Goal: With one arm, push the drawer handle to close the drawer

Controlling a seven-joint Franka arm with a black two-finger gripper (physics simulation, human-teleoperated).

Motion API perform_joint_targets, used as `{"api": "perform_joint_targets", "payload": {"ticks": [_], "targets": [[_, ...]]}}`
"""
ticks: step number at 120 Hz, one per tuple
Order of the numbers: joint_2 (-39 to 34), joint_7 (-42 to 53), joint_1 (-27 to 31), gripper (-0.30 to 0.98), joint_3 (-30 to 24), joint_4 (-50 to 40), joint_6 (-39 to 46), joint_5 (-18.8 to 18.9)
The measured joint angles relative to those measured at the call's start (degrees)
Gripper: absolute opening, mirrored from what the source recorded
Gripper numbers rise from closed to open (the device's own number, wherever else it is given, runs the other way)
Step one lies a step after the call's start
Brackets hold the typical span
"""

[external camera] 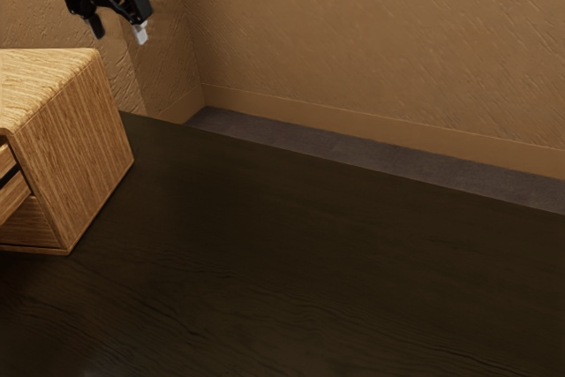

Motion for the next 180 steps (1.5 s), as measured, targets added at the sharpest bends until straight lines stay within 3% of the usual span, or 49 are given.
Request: {"api": "perform_joint_targets", "payload": {"ticks": [25, 32, 42, 72, 83, 102, 118, 132, 145, 165, 180], "targets": [[-0.3, 0.3, 4.1, 0.67, 0.0, 0.4, -0.3, -0.1], [-4.9, 0.3, 4.5, 0.67, -0.1, 4.3, -0.6, 0.0], [-9.2, 0.4, 9.7, 0.67, -0.6, 6.6, -1.3, -0.1], [-8.0, 0.5, 7.3, 0.67, -0.8, 4.1, -2.1, -0.3], [-12.3, 0.5, 5.2, 0.67, -1.0, -4.9, -2.0, -0.2], [-40.9, 0.6, 9.8, 0.67, -7.1, -36.4, 0.5, 1.8], [-55.9, 0.7, 10.9, 0.67, -8.2, -51.0, 0.9, 3.2], [-59.7, 0.7, 11.8, 0.67, -6.9, -53.6, -0.8, 3.8], [-60.1, 0.4, 15.4, 0.67, -11.4, -55.2, -3.2, 3.6], [-60.9, -0.1, 10.9, 0.67, -11.6, -57.5, -4.6, 3.8], [-65.7, 0.4, 9.8, 0.67, -7.4, -62.8, -4.7, 7.5]]}}
